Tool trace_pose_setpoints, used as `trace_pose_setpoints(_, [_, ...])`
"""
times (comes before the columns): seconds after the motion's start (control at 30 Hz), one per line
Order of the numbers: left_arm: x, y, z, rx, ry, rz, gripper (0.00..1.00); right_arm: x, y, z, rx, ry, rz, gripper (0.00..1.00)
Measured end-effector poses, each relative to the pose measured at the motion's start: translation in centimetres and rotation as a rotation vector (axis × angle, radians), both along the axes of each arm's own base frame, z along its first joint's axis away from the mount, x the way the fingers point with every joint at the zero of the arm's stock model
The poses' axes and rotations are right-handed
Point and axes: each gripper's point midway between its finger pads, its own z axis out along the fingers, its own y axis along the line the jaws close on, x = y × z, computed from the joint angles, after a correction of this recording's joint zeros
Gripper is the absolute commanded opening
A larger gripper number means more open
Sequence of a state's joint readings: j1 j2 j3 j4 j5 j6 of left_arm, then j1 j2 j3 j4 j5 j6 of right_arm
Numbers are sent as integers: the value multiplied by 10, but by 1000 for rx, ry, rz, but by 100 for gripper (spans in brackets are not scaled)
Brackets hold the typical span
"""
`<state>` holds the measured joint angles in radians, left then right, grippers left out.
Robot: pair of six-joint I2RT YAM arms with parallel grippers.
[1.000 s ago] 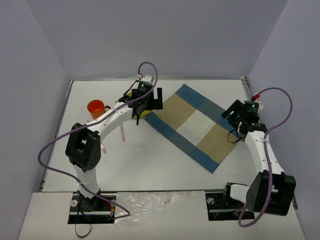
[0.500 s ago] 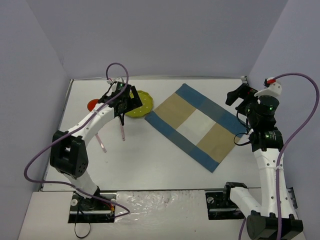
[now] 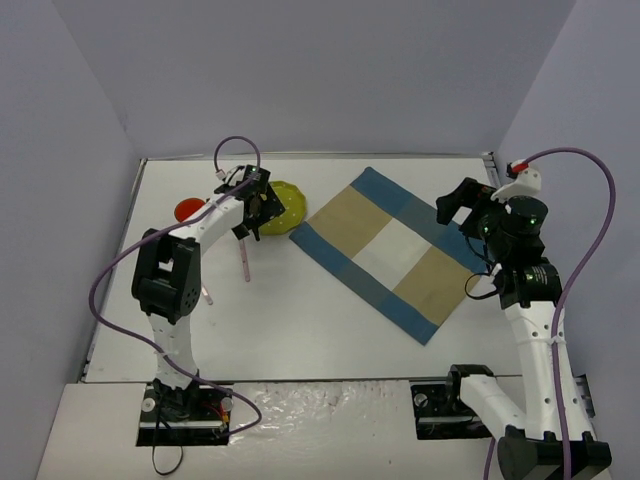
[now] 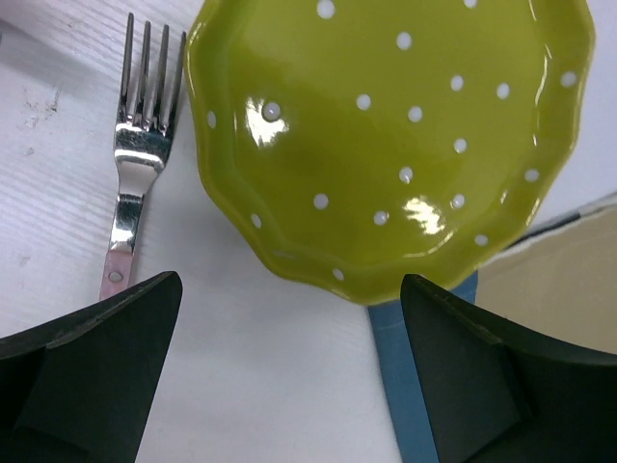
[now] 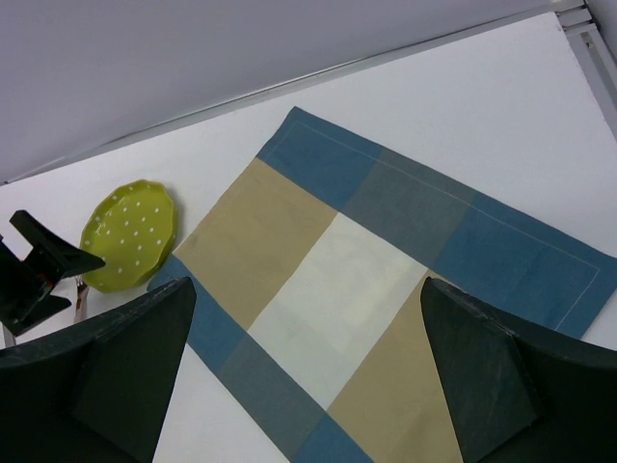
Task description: Set the dinner table for one person
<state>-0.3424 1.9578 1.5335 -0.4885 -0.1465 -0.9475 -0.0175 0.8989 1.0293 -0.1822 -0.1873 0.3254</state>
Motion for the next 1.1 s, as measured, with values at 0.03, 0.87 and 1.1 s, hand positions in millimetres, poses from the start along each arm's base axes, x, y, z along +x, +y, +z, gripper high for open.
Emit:
trace_pose_setpoints(0.03, [3,2,-4,-1,5,18,89,0,1,-2,0,4,6,100])
trace_pose_setpoints(0.87, [23,13,-48,18,51,167,48,-6,14,-30,-25,61,73,100])
trace_pose_setpoints(1.1, [23,15,-49,26,48,187,24,-6,14,-32,-25,63,74,100])
